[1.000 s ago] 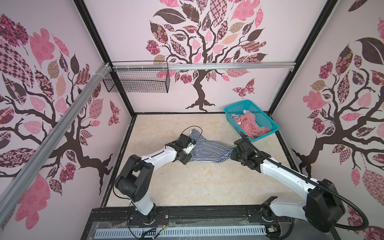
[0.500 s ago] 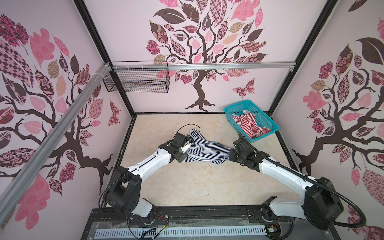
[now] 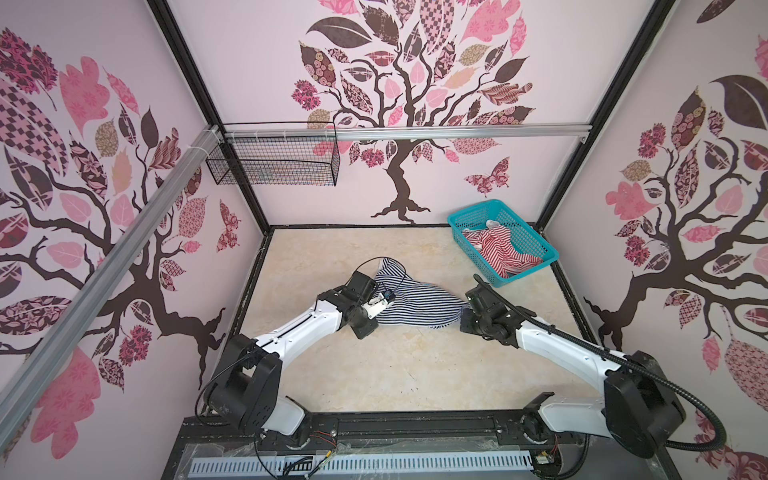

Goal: Fold and stack the tank tops
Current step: 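Grasp the tank top edge nearest the left gripper with the left gripper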

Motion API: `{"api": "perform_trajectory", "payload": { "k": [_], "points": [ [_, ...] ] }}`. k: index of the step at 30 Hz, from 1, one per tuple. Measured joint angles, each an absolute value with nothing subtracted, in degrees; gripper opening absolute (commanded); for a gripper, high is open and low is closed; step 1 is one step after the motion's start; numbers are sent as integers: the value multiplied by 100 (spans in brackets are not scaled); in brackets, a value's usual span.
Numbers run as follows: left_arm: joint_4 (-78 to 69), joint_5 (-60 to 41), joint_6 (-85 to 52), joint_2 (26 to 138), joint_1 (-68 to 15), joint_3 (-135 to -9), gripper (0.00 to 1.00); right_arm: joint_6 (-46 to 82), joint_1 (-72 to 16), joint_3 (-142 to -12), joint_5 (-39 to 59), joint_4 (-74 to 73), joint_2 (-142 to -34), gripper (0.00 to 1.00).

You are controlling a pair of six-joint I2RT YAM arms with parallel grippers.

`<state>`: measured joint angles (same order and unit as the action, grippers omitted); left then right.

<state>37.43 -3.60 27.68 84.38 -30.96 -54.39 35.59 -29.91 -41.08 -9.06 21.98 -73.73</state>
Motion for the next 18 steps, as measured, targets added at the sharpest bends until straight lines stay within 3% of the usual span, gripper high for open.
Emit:
{"api": "perform_trajectory", "payload": {
  "k": [3,9,18],
  "points": [
    [3795,-563,2687,8438,-2899,-5419,37,3562,-2991,-4071,-950,2248,-7373,4],
    [3632,-845,2180,8781,-2123,-5522,38,3590,-2991,-4012,-1153,2324,-7360,0],
    [3500,-1387,1597,9804,-2082,-5994,37,3605,-2991,-3822,-1291,2388,-7376,0]
  ]
}}
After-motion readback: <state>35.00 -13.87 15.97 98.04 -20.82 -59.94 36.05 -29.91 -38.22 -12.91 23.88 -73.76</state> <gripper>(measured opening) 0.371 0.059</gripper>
